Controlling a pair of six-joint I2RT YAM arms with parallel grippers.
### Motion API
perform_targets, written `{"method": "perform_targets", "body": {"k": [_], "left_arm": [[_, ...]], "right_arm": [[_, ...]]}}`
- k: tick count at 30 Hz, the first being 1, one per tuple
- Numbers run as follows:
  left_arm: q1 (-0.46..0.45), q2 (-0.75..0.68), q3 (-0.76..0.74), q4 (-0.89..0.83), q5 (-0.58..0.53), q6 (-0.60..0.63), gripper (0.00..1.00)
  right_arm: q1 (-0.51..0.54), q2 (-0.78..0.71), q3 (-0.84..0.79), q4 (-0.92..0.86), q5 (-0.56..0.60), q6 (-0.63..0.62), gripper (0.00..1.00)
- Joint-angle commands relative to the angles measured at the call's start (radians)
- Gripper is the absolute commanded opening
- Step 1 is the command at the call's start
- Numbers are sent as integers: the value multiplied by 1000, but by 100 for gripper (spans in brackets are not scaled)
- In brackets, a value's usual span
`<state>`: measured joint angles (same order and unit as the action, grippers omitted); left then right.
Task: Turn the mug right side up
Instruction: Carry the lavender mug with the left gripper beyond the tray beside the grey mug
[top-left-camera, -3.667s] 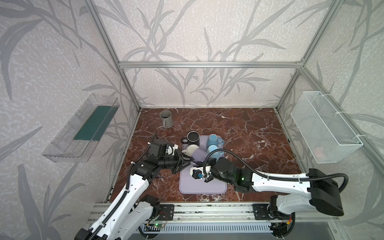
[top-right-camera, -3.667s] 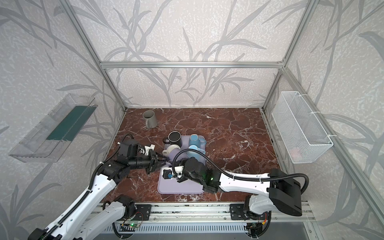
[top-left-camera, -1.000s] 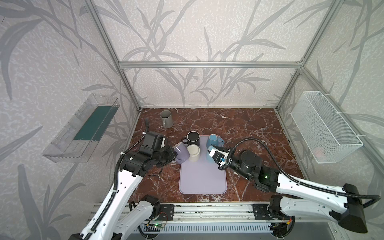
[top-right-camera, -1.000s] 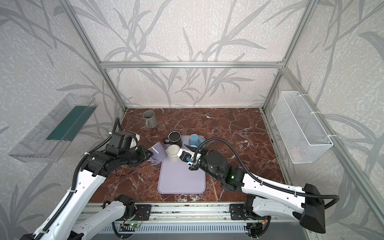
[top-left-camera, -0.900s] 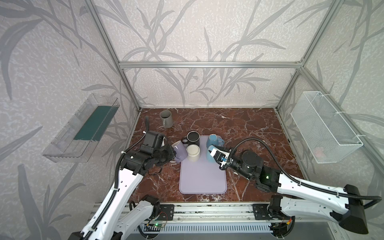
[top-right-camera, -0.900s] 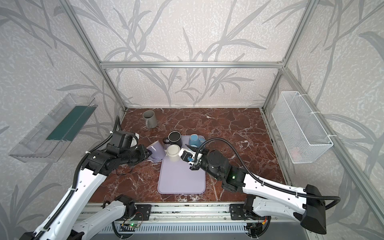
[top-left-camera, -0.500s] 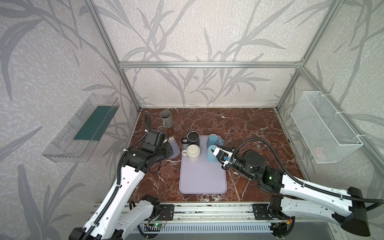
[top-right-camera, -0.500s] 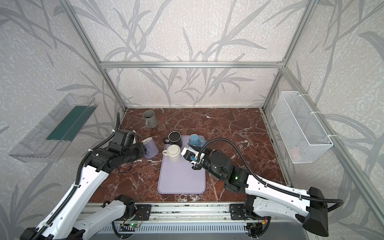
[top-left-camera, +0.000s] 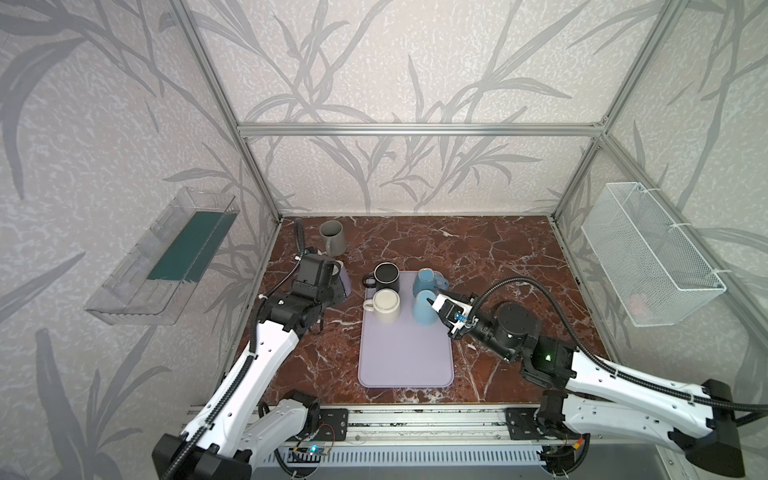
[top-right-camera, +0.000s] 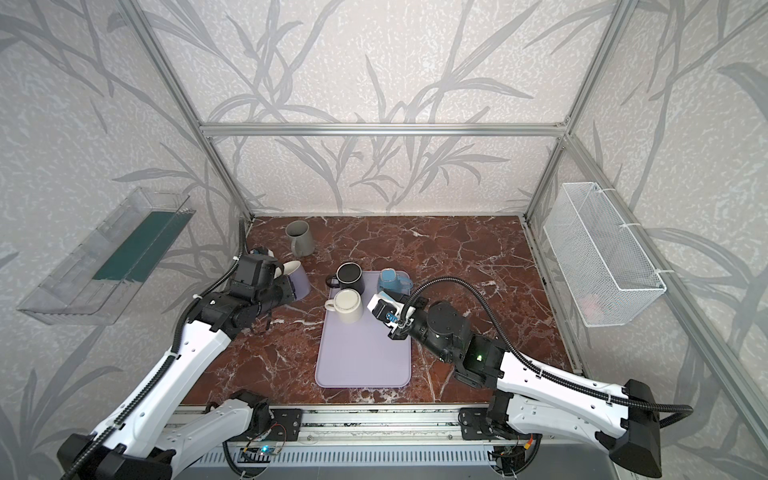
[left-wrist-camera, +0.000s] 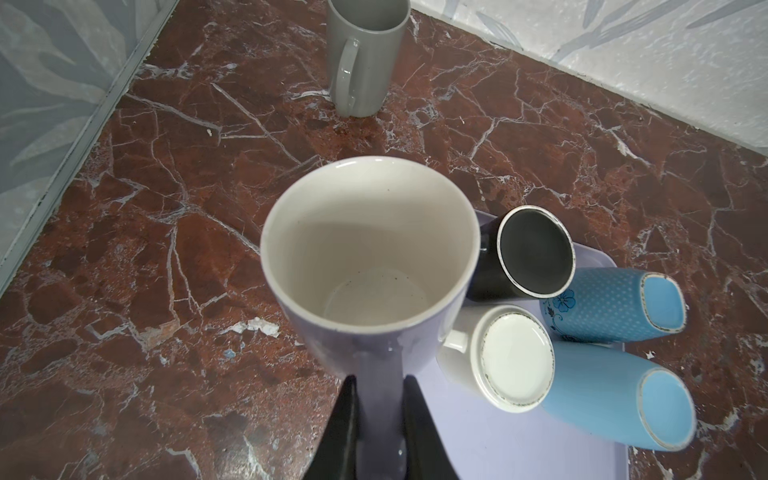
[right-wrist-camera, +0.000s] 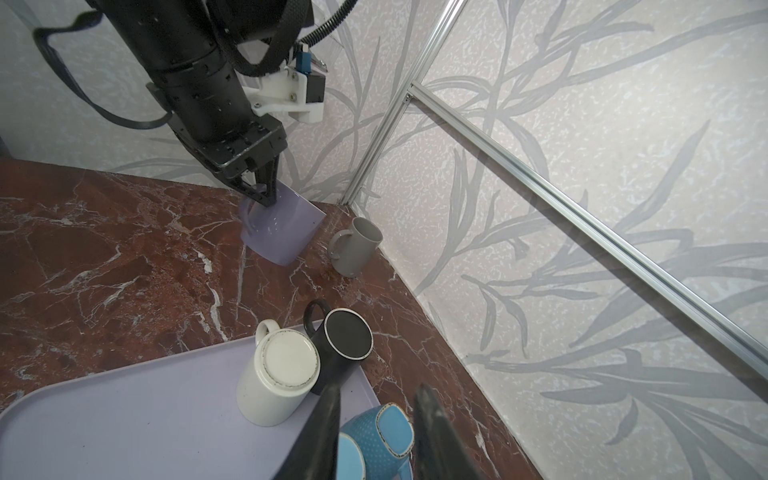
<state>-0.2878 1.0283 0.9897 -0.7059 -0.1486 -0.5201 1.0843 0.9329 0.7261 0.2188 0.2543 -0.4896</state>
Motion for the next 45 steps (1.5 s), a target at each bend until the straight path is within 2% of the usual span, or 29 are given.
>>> {"method": "perform_targets", "body": {"k": [1,14,34,45], "left_arm": [[14,27,16,184,-45,50,0],[36,232,83,437,4,193,0],[37,534,258,643,37,371,0],[45,685,268,787,34,433,0]], "right_arm": [[-5,-23,-10,-12,18,24,32],[-6,-29,-2,-49,39,80,32],[-6,-45,-2,-78,64,83,33],[-6,-64,-1,-106,87,77,33]]}}
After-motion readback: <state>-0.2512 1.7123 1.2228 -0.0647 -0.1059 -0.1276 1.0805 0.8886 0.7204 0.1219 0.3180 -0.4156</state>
